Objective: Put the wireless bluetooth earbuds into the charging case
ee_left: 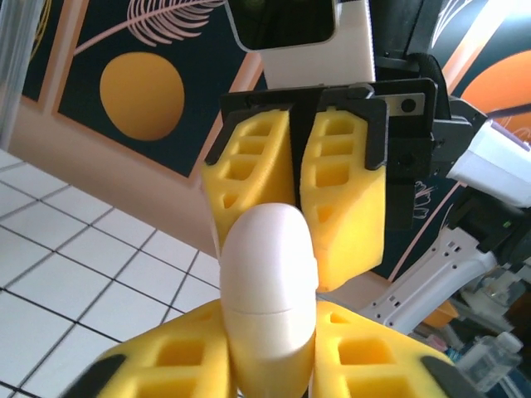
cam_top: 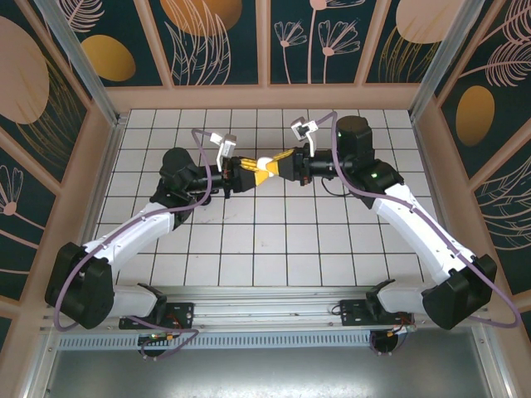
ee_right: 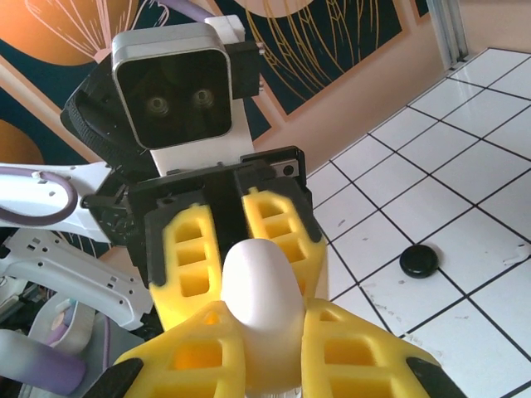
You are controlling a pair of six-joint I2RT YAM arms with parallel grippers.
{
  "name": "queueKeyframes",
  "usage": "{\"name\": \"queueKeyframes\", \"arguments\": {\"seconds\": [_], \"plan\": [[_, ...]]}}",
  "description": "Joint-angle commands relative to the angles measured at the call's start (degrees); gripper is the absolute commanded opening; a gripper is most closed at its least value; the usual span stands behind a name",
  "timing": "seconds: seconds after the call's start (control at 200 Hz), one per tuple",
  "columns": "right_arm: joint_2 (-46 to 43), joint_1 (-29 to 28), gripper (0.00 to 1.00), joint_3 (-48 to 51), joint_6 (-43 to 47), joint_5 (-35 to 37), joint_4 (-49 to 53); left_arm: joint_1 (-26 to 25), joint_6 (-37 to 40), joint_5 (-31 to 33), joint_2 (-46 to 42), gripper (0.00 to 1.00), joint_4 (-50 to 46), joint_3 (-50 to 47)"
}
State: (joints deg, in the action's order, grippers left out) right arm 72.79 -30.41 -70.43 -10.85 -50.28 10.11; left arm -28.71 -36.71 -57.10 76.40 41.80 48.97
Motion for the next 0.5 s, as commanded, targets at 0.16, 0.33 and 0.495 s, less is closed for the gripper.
{"name": "queueKeyframes", "arguments": {"seconds": [0.16,0.33,0.495], "plan": [[0.7,-0.6,0.38,-0.6,-4.0,6.3,-0.9,-0.2,6.1,0.7,-1.5,0.00,-3.4,0.7],[4.5,-0.6,0.42,-2.6,-5.6,11.6,3.0,-0.2,10.4,1.0,-3.4,0.00,-4.5,-1.1],[6.2,-0.6,0.43,-2.7,-7.0,12.8,3.1,-0.2,13.8,1.4,-5.1,0.00,-5.9,-2.4]]}}
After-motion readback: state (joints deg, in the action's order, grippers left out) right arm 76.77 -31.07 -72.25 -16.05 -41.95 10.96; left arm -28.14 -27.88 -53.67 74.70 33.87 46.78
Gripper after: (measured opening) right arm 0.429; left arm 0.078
